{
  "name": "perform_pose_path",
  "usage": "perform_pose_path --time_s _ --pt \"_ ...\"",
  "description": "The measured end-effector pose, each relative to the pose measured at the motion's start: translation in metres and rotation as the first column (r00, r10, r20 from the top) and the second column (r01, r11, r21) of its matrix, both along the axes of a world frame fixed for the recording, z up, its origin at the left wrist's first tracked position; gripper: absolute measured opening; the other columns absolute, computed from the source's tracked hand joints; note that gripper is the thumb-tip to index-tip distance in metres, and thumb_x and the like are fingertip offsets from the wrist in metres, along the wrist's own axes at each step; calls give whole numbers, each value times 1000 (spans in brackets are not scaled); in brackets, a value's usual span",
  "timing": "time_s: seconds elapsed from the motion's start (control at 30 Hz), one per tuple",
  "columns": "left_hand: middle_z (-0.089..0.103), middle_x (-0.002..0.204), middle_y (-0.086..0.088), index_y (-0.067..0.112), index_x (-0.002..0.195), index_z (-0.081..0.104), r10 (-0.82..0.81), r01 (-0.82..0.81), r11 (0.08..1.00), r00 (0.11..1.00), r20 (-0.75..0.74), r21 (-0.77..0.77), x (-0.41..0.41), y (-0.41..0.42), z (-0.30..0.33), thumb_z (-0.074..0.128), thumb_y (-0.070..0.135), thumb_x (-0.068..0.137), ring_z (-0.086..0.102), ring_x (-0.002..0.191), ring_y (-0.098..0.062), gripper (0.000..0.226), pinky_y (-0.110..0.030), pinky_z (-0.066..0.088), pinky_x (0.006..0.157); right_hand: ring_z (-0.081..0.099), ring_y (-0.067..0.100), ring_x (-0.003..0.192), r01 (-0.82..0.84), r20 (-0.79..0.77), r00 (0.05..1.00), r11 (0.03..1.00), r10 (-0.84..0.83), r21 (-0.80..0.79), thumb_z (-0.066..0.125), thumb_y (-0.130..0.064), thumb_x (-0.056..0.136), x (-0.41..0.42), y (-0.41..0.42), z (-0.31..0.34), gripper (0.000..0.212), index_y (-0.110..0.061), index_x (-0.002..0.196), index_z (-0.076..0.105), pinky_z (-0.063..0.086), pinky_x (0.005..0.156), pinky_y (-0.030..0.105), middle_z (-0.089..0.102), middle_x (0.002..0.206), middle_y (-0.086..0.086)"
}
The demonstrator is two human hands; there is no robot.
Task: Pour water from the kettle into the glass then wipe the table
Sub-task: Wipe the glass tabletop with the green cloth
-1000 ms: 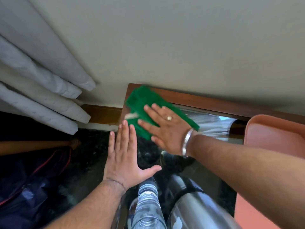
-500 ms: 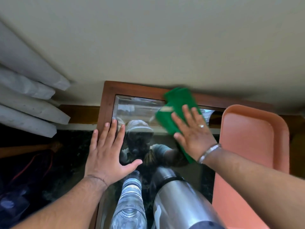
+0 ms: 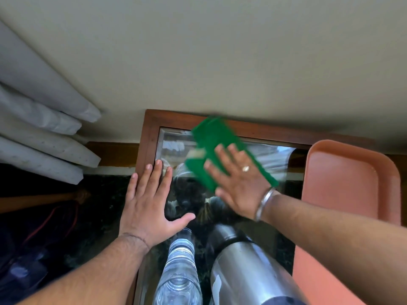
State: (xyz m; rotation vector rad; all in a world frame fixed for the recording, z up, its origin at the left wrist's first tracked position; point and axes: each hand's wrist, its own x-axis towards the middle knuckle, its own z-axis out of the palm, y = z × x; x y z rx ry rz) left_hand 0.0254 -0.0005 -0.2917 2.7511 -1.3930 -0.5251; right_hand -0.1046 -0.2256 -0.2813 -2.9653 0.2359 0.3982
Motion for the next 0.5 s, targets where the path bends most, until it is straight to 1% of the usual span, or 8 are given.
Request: perform_pose_path --time_s 0.1,0.17,0.23,0.27,0.33,0.4,0.47,0.5 --pt "20 168 -10 13 158 30 -1 1 1000 1000 -8 4 0 0 1 46 92 67 21 154 -31 121 -55 14 124 26 38 142 -407 -3 913 911 408 -67 36 -51 88 -22 -26 1 63 -34 148 27 21 114 55 30 157 9" --pt "21 168 -11 14 158 29 1 -1 1000 1000 -8 -2 0 0 0 46 92 67 21 154 -31 121 -55 14 124 19 40 144 86 36 996 991 -82 -98 29 -51 89 -25 -41 -1 65 -29 150 24 14 118 47 27 157 15" --pt "21 168 -11 14 159 29 2 -2 1000 1000 2 -8 0 0 0 45 92 67 20 154 -32 121 -55 13 125 4 44 147 661 -16 750 750 -661 -18 19 -52 89 -30 -30 -1 70 -27 153 16 6 118 48 8 162 18" --pt "21 168 -11 14 159 29 -2 2 1000 1000 5 -8 -1 0 -1 45 92 67 20 154 -32 121 -55 13 125 0 45 147 744 -28 667 668 -744 -19 17 -53 88 -35 -15 -2 71 -27 154 14 7 118 51 1 162 17" --pt "23 167 -12 13 158 30 -1 1 1000 1000 11 -15 0 0 -1 46 92 67 22 154 -32 121 -54 12 125 2 43 146 555 26 832 832 -554 -11 24 -54 90 -37 9 0 69 -28 153 16 13 118 57 2 161 14" --pt "25 167 -13 12 157 31 -1 1 1000 1000 11 -16 -1 0 0 47 91 67 22 154 -33 121 -53 11 125 15 41 145 13 23 1000 999 -15 52 35 -52 91 -32 5 0 64 -32 151 23 18 116 60 15 160 11" --pt "24 167 -13 12 157 31 3 -3 1000 1000 18 -15 0 -1 0 46 91 67 21 154 -31 121 -52 10 125 24 40 144 -321 58 946 947 320 11 38 -49 91 1 -15 -3 60 -33 148 27 20 115 58 27 159 11" --pt "23 168 -12 12 158 29 2 -2 1000 1000 19 -7 0 -1 0 46 92 67 20 155 -30 122 -52 9 125 24 41 144 -287 79 954 957 289 -25 36 -48 92 24 -20 -3 60 -33 149 26 20 115 57 27 159 11"
